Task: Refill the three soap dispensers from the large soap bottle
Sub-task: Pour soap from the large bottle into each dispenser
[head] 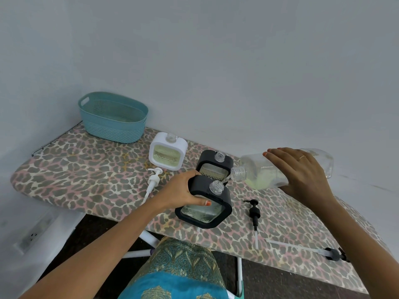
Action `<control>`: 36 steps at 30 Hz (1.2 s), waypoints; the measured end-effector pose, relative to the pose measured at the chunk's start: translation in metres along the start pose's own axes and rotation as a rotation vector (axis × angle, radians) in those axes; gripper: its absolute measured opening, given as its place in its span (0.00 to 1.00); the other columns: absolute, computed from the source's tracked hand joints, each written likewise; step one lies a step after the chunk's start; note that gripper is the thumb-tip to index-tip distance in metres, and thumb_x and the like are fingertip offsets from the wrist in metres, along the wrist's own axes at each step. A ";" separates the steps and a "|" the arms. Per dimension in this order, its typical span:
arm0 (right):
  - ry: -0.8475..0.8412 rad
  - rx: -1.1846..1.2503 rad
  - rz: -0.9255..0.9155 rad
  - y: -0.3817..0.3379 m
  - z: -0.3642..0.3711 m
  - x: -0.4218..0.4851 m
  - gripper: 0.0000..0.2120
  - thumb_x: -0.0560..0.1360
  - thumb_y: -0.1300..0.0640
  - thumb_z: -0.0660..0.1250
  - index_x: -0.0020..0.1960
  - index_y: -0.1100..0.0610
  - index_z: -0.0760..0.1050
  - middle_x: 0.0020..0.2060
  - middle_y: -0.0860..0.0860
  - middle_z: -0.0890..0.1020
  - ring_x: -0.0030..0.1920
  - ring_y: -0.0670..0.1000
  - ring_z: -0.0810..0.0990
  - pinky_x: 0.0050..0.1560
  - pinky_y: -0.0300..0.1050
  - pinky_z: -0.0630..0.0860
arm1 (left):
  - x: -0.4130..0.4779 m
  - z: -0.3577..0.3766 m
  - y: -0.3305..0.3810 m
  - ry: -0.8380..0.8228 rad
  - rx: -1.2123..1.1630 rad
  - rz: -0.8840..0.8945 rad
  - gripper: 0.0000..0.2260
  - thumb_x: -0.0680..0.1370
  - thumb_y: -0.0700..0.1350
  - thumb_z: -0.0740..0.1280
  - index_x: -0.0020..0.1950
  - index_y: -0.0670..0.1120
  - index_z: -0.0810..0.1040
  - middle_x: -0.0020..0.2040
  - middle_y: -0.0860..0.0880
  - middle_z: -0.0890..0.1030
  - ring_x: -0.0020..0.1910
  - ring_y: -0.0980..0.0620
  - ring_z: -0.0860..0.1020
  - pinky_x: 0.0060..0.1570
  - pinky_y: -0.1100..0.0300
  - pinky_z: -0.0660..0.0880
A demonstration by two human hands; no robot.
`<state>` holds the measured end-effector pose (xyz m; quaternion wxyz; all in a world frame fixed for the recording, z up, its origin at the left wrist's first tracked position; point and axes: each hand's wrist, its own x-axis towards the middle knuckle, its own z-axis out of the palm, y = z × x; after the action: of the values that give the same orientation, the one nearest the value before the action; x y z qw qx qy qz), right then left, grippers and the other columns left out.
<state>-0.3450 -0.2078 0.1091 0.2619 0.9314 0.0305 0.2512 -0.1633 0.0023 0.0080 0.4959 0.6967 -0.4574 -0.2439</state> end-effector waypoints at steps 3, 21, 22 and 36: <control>0.006 -0.001 -0.005 -0.001 -0.001 0.001 0.44 0.48 0.60 0.83 0.60 0.58 0.69 0.51 0.58 0.83 0.49 0.60 0.82 0.45 0.53 0.78 | -0.001 0.000 0.001 0.004 -0.004 0.000 0.22 0.63 0.44 0.78 0.50 0.53 0.72 0.43 0.63 0.75 0.43 0.68 0.75 0.41 0.78 0.70; 0.001 -0.008 -0.012 0.001 -0.002 0.000 0.44 0.48 0.61 0.83 0.61 0.58 0.69 0.52 0.58 0.82 0.49 0.60 0.82 0.46 0.53 0.77 | 0.000 0.001 0.000 -0.001 -0.003 -0.014 0.22 0.63 0.45 0.79 0.50 0.53 0.72 0.43 0.62 0.75 0.43 0.68 0.75 0.42 0.77 0.70; 0.004 -0.009 -0.012 0.001 -0.002 0.000 0.44 0.48 0.62 0.83 0.61 0.58 0.69 0.51 0.58 0.82 0.49 0.60 0.82 0.46 0.53 0.77 | 0.000 0.001 0.000 0.002 -0.004 -0.016 0.21 0.63 0.44 0.79 0.49 0.53 0.72 0.43 0.63 0.75 0.42 0.69 0.75 0.41 0.78 0.70; 0.019 -0.024 -0.017 0.003 -0.004 0.000 0.43 0.49 0.59 0.83 0.61 0.57 0.69 0.52 0.57 0.82 0.50 0.58 0.82 0.46 0.51 0.76 | 0.001 0.002 -0.003 0.010 -0.029 -0.017 0.22 0.63 0.44 0.79 0.52 0.51 0.74 0.45 0.61 0.77 0.42 0.71 0.76 0.42 0.77 0.71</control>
<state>-0.3471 -0.2085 0.1136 0.2747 0.9255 0.0380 0.2581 -0.1630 0.0009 0.0050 0.5062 0.6945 -0.4455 -0.2510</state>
